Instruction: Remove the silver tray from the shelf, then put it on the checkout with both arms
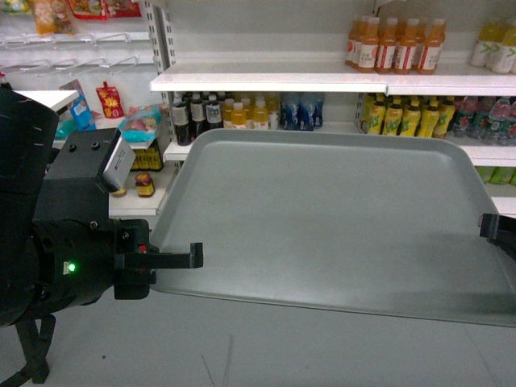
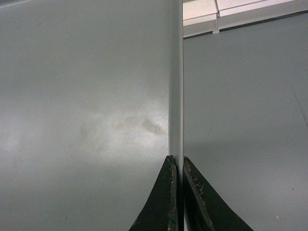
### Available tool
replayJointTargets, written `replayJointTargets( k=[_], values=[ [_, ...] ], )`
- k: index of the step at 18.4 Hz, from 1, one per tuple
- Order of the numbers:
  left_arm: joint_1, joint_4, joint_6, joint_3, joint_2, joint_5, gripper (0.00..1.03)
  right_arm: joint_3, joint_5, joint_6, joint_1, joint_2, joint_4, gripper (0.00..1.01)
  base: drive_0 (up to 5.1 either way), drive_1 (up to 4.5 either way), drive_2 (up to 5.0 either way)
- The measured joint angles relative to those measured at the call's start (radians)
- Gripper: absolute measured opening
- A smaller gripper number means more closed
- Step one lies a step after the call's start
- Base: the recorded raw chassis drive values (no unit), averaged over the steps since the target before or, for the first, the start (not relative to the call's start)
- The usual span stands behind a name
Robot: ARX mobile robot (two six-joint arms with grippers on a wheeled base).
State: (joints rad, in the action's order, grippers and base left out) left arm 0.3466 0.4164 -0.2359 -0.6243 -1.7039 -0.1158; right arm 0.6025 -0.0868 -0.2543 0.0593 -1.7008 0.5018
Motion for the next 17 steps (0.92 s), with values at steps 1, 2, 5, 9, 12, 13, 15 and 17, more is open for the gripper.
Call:
replayJointTargets(
  k=[1, 2, 5, 9, 12, 13, 15, 17],
  values=[
    [0.0, 0.004, 0.0, 0.0, 0.0, 0.002, 0.03, 0.0, 0.0, 0.0, 0.0, 0.0, 0.001, 0.02, 0.1, -4.19, 4.4],
    [0.0, -0.001, 0.0, 0.0, 0.0, 0.002, 0.03, 0.0, 0.0, 0.0, 0.0, 0.0, -0.002, 0.02, 0.1, -4.19, 4.4],
    [0.0, 0.004, 0.0, 0.0, 0.0, 0.001, 0.03, 0.0, 0.0, 0.0, 0.0, 0.0, 0.001, 0.02, 0.1, -4.25, 4.4],
    [0.0, 0.001, 0.0, 0.0, 0.0, 0.002, 0.03, 0.0, 0.0, 0.0, 0.0, 0.0, -0.001, 0.02, 0.0, -4.3, 4.3],
    [0.0, 0.001, 0.0, 0.002, 0.003, -0.001, 0.03, -0.001, 0.0, 0.0, 0.0, 0.003, 0.001, 0.02, 0.0, -4.31, 4.3],
    [0.0, -0.001, 0.0, 0.002, 0.003, 0.0, 0.03, -0.001, 0.0, 0.0, 0.0, 0.002, -0.005, 0.02, 0.0, -4.31, 4.3],
    [0.0, 0.0, 0.0, 0.002, 0.003, 0.0, 0.03, -0.001, 0.0, 0.0, 0.0, 0.002, 0.0, 0.02, 0.0, -4.31, 4.3],
    [0.005, 0.0, 0.0, 0.002, 0.003, -0.004, 0.03, -0.001, 0.005, 0.0, -0.002, 0.001, -0.008, 0.02, 0.0, -4.31, 4.3]
  ],
)
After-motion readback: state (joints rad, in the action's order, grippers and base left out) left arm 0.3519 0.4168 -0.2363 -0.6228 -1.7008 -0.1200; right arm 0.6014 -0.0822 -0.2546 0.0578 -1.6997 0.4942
